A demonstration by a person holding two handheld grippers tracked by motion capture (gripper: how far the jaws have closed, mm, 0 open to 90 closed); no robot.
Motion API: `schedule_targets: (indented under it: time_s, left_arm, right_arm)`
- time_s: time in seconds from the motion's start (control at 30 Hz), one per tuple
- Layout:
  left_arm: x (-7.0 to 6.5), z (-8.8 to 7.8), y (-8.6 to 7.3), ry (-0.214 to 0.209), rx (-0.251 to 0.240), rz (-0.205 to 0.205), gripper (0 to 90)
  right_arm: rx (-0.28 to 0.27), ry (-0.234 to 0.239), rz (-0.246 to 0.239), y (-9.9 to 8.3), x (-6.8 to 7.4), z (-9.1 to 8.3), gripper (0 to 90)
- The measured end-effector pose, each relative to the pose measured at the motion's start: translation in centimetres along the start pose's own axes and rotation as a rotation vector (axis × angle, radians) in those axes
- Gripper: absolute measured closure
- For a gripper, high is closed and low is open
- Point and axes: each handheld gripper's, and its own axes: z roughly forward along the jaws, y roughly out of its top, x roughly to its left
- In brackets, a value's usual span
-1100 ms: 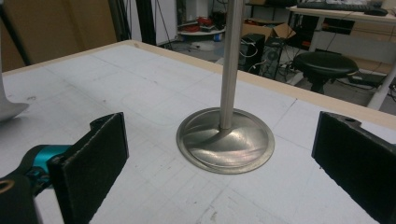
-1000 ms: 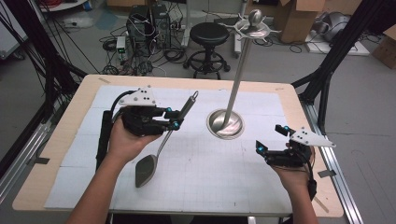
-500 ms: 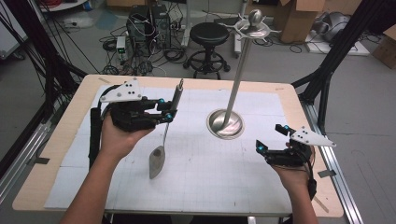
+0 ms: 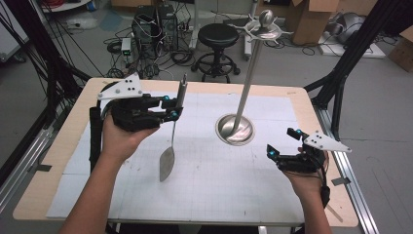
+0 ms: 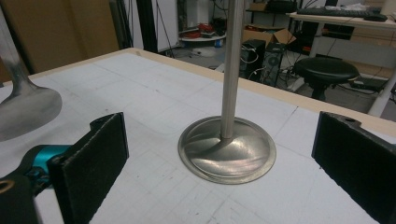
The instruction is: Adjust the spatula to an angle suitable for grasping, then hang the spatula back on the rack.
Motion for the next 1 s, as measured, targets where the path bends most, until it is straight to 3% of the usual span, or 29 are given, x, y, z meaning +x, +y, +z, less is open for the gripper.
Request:
schedule_targets:
  time_s: [0.37, 0.7, 1.0]
  left_arm:
    - [1.1, -0.9, 0.4, 0.006, -0.015, -0.016, 69.6]
    - [1.0, -0.6, 0.3, 0.001, -0.003, -0.004, 69.6]
    - [1.5, 0.3, 0.7, -0.01, -0.012, -0.016, 69.6]
  right_arm:
    - [0.003, 0.004, 0.0, 0.0, 0.1, 0.1, 2.5]
    - [0.012, 0.006, -0.005, -0.1, 0.1, 0.4, 2.5]
    - [0.012, 0.011, -0.005, -0.1, 0.3, 0.1, 2.5]
